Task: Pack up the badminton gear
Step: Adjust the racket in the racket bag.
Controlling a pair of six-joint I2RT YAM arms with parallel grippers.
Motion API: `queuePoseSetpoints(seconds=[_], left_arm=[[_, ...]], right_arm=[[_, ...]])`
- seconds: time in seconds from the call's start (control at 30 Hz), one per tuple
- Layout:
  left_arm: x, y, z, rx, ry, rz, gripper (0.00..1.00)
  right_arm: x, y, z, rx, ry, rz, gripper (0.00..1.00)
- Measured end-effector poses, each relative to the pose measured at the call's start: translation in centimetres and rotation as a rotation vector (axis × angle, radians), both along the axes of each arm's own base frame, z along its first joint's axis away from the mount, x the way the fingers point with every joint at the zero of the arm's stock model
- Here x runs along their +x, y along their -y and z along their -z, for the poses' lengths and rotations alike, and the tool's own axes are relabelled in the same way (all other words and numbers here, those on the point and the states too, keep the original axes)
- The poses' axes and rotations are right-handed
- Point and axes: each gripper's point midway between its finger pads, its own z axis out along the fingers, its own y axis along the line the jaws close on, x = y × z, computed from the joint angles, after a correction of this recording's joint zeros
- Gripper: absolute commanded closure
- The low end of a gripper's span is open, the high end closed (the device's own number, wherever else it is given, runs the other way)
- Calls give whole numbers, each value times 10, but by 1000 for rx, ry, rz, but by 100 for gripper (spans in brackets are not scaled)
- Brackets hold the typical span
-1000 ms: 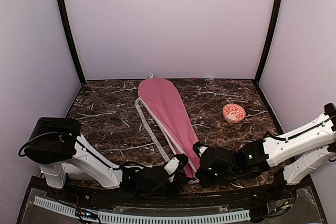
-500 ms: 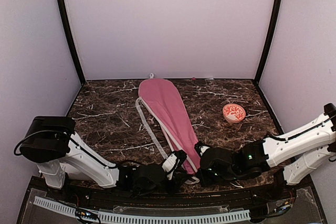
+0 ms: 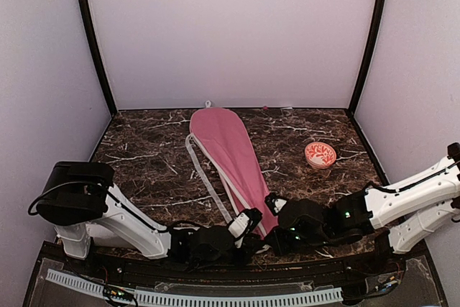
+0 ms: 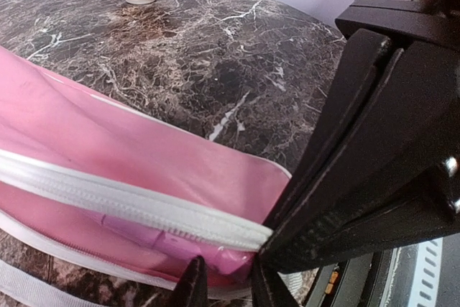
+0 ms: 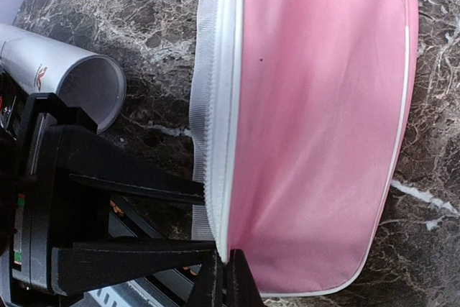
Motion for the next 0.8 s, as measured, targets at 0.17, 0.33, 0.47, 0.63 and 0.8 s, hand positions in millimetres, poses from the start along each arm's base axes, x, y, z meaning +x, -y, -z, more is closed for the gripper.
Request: queuePoseSetpoints(seconds=[0.17,0.33,0.47,0.63,0.8], left_arm=[[-1,2,3,4,5,17,74],[1,2,4,-8,-16,27,58],[1,-5,-6,-30,-33,25,52],[12,-19,-79,-140,-49,5,44],[15,-39,-104,-146,-115,2,34]], right_arm=[[0,1,2,-4,-6,2,100],[-1,4,1,8,-18,14,100],[-1,5,-4,39,-39,44,100],[0,10,-11,74,-52,88,100],[3,12,-10,72,-51,104,100]])
